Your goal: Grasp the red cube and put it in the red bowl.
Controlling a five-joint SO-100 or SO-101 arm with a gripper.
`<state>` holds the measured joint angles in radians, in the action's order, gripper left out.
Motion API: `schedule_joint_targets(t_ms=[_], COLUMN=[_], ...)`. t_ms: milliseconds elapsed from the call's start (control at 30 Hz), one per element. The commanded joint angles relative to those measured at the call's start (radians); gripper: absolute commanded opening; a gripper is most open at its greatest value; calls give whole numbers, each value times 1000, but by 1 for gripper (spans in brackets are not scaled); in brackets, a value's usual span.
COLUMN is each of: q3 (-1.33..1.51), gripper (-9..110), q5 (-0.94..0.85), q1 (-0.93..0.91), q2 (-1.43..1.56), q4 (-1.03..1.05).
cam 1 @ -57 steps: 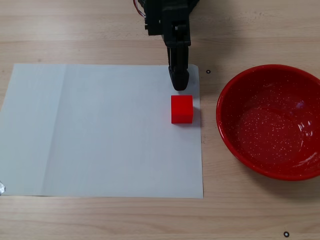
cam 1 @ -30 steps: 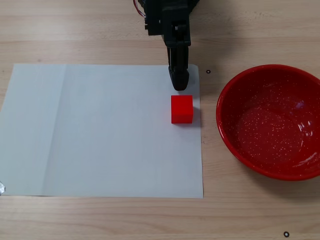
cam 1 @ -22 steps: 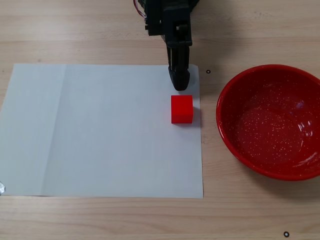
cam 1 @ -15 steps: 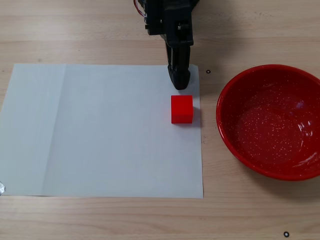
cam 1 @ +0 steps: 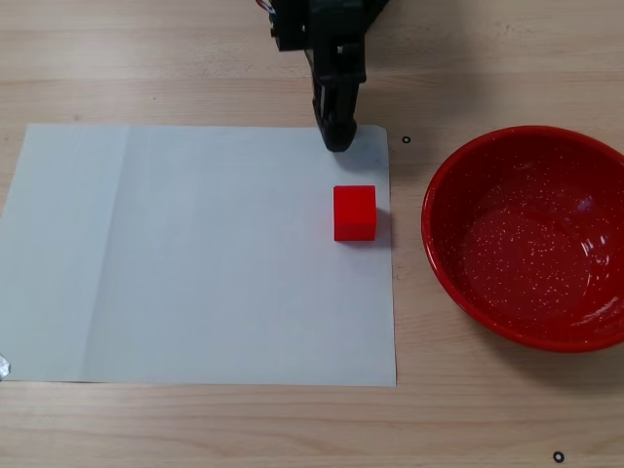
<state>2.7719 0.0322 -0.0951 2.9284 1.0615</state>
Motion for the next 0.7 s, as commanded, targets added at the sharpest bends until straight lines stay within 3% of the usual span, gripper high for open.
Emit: schedule_joint_targets(t_ms=[0, 667], q3=[-155, -644], gripper=[0, 3], q5=[9, -49], q1=[23, 25], q2=[-38, -411], q4=[26, 215])
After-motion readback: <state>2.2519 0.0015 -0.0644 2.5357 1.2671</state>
